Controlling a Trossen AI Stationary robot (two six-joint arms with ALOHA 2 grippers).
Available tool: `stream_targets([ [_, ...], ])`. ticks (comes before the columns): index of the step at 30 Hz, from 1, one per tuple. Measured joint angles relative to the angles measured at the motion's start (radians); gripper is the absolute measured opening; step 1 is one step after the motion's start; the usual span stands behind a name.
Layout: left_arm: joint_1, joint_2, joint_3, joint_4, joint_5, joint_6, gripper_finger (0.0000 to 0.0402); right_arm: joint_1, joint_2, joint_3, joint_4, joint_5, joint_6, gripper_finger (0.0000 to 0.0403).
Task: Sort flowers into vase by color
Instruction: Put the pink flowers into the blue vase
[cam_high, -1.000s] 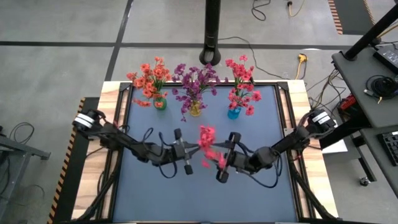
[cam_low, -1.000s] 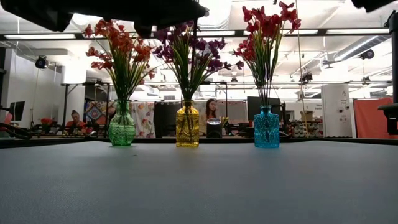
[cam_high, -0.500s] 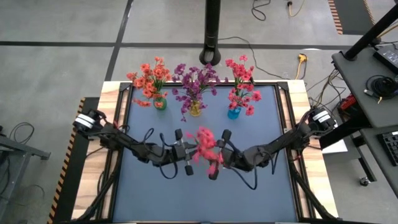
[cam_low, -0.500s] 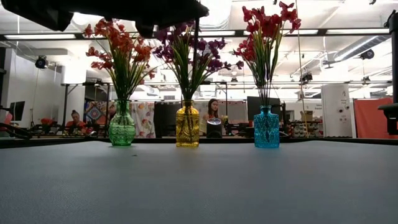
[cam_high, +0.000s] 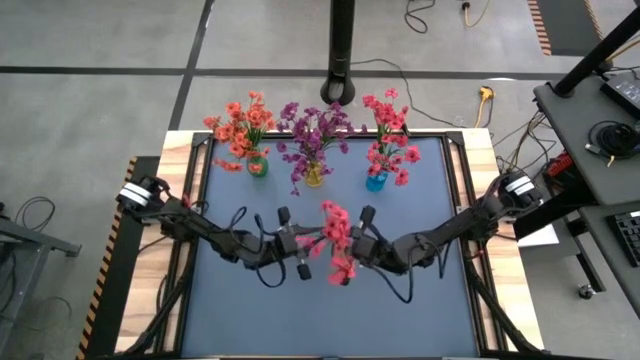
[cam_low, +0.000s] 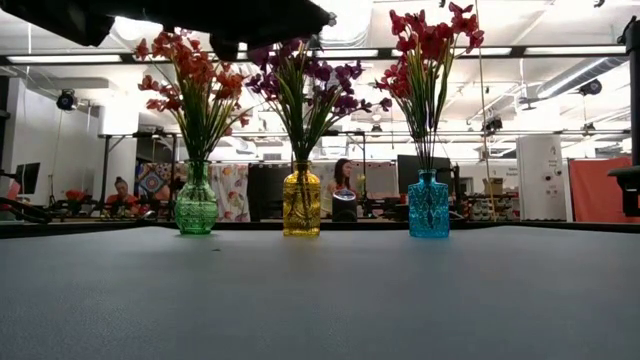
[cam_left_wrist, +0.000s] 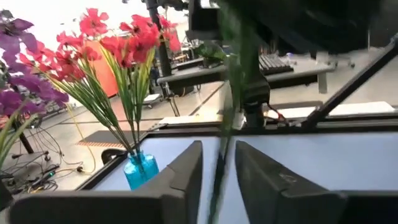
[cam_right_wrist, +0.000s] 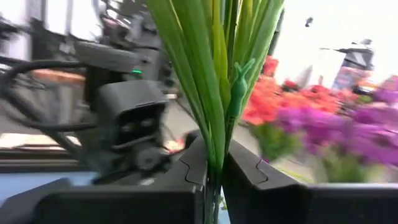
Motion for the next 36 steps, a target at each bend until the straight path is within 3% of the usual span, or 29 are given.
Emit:
stream_targets([
  [5,0.0,-0.001,0.0,-0.072,-0.004,-0.026,0.0132,0.004,-0.102,-0.006,-0.165,0.17,-0.002,0.0022],
  [9,-0.001,-0.002,0.0,-0.138,-0.004,-0.038,0.0163,0.004,-0.214,-0.029,-0.359,0.235,0.088,0.0022],
  [13,-0.001,-0.002,-0.001,-0.205,-0.004,-0.037,0.0178,0.004,-0.35,-0.099,-0.471,0.292,0.196,0.0022],
  [20,0.002,-0.002,-0.001,-0.293,-0.003,-0.021,0.018,-0.009,-0.516,-0.252,-0.48,0.338,0.298,0.0022],
  [28,0.026,-0.001,-0.008,-0.352,-0.003,-0.057,0.0181,-0.066,-0.508,-0.221,-0.47,0.333,0.233,0.0022],
  [36,0.026,0.001,-0.044,-0.354,-0.004,-0.097,0.0181,-0.134,-0.405,-0.108,-0.471,0.308,0.148,0.0022],
])
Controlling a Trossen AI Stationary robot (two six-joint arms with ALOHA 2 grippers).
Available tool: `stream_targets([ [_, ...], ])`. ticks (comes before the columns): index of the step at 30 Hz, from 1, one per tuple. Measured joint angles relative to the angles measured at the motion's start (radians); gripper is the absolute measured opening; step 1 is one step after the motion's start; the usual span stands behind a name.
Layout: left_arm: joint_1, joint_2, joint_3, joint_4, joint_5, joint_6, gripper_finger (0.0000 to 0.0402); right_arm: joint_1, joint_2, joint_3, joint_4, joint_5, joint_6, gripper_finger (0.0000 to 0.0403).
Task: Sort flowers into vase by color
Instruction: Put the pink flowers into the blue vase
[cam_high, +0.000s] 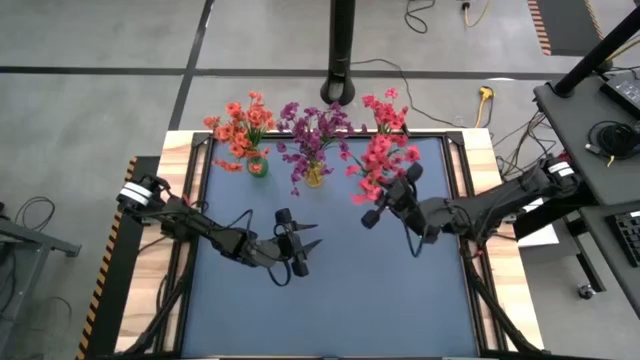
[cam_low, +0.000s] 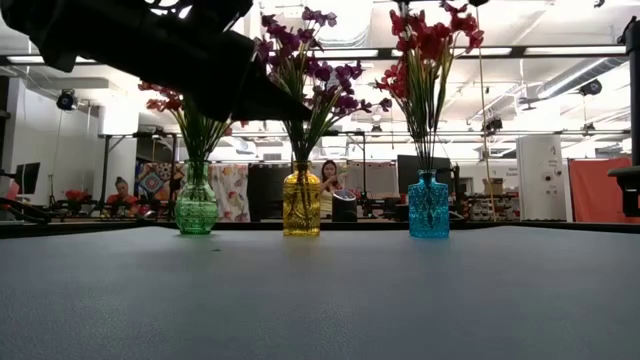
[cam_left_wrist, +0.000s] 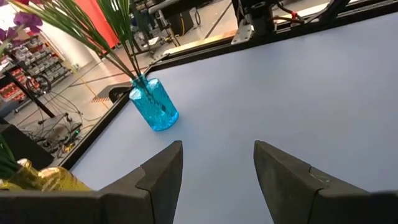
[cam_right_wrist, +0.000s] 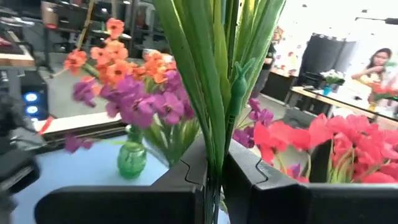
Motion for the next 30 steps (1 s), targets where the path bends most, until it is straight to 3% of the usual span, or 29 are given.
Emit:
stream_targets([
  [5,0.0,0.001,-0.002,0.0,0.0,-0.008,0.0181,-0.057,0.03,0.075,-0.049,-0.001,0.02,0.0022],
  [16,-0.001,0.001,-0.002,0.0,0.0,-0.009,0.0181,-0.128,0.076,0.254,-0.446,-0.001,0.223,0.0022],
  [30,-0.001,0.001,-0.002,-0.007,0.0,-0.009,0.0181,-0.174,0.11,0.262,-0.472,0.0,0.229,0.0022],
])
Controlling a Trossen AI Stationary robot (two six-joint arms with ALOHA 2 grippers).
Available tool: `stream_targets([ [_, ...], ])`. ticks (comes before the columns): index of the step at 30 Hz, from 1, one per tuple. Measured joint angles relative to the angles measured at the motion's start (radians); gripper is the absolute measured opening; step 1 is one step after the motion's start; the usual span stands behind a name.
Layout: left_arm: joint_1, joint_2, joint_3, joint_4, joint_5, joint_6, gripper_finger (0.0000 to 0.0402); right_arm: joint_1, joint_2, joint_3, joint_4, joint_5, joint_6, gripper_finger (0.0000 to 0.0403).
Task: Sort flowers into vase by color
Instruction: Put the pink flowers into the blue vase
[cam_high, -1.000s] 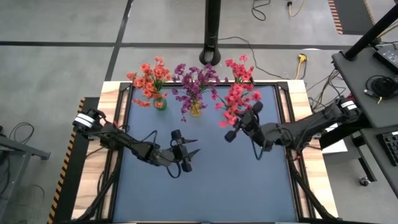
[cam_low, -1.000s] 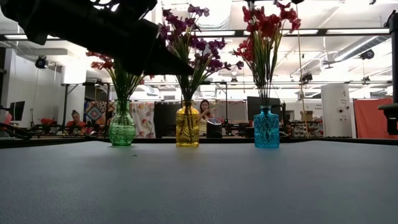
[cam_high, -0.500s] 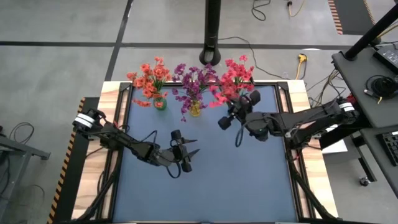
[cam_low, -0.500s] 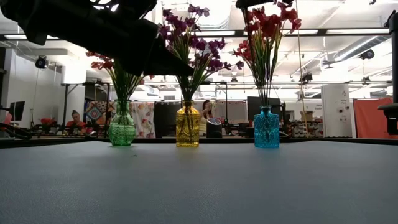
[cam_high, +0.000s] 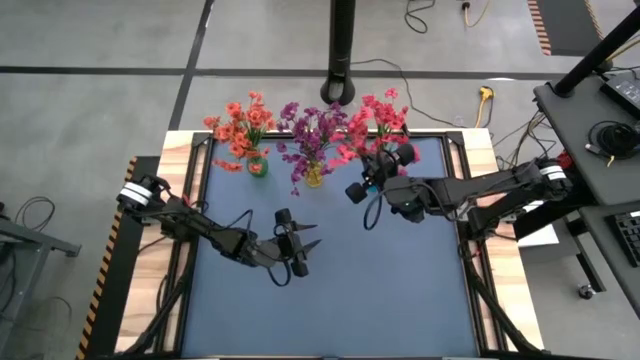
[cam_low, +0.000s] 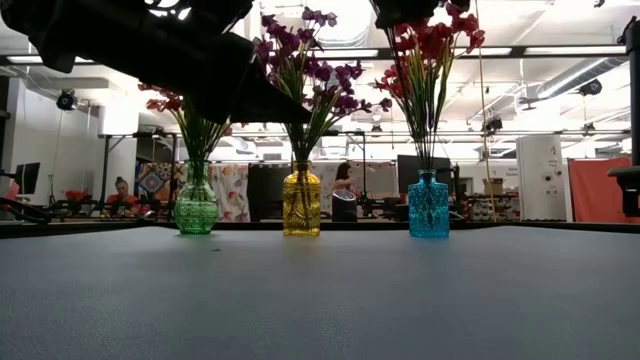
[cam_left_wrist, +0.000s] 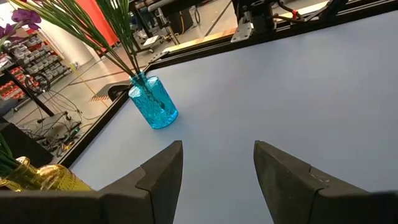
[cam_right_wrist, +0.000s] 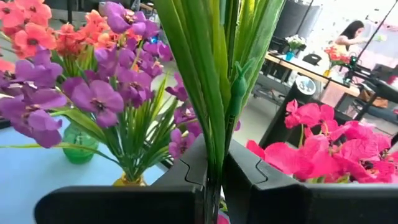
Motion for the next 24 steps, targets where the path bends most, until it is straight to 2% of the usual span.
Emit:
stream_targets([
  [24,0.0,0.0,-0.002,-0.014,0.0,0.0,0.0181,-0.076,-0.002,-0.059,0.006,0.0,0.006,0.0022],
])
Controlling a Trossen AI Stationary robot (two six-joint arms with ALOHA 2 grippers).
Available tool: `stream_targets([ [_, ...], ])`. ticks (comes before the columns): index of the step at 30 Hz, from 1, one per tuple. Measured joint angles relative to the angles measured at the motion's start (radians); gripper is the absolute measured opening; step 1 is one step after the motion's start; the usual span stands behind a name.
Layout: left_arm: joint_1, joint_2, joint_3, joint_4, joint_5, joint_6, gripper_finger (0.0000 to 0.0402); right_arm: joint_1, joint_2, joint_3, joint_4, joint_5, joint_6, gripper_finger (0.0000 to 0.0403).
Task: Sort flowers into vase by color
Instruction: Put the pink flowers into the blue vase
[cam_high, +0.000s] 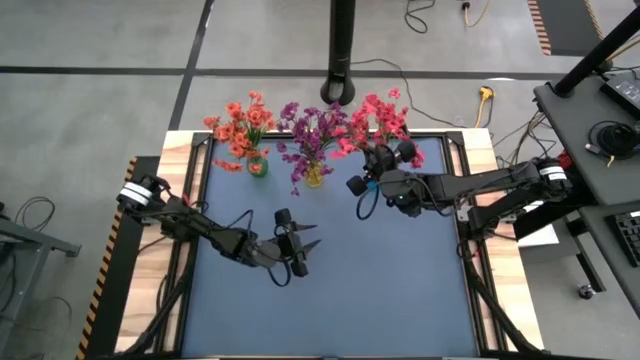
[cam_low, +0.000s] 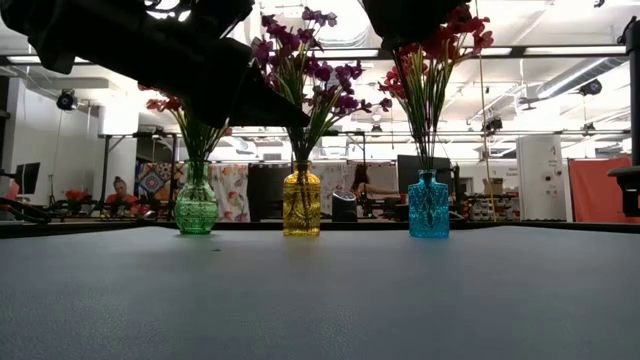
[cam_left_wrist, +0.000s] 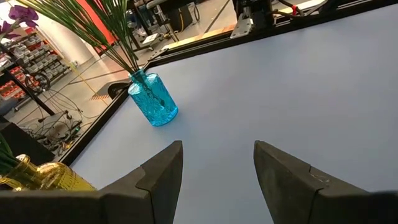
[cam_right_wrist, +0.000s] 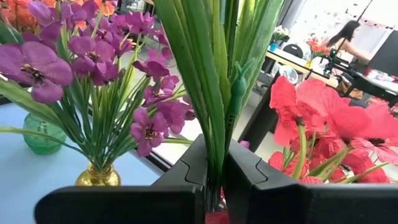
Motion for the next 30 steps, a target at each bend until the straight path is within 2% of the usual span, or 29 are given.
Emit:
stream_targets([
  [14,0.0,0.0,0.0,-0.005,0.0,0.0,0.0181,-0.017,0.001,-0.013,0.011,0.0,0.008,0.0022],
  [25,0.0,0.0,0.0,-0.011,0.0,0.0,0.0181,-0.039,0.001,-0.083,0.164,0.0,-0.049,0.0022],
  [30,0.0,0.0,0.0,-0.016,0.0,0.0,0.0181,-0.047,0.001,-0.083,0.168,0.0,-0.069,0.0022],
])
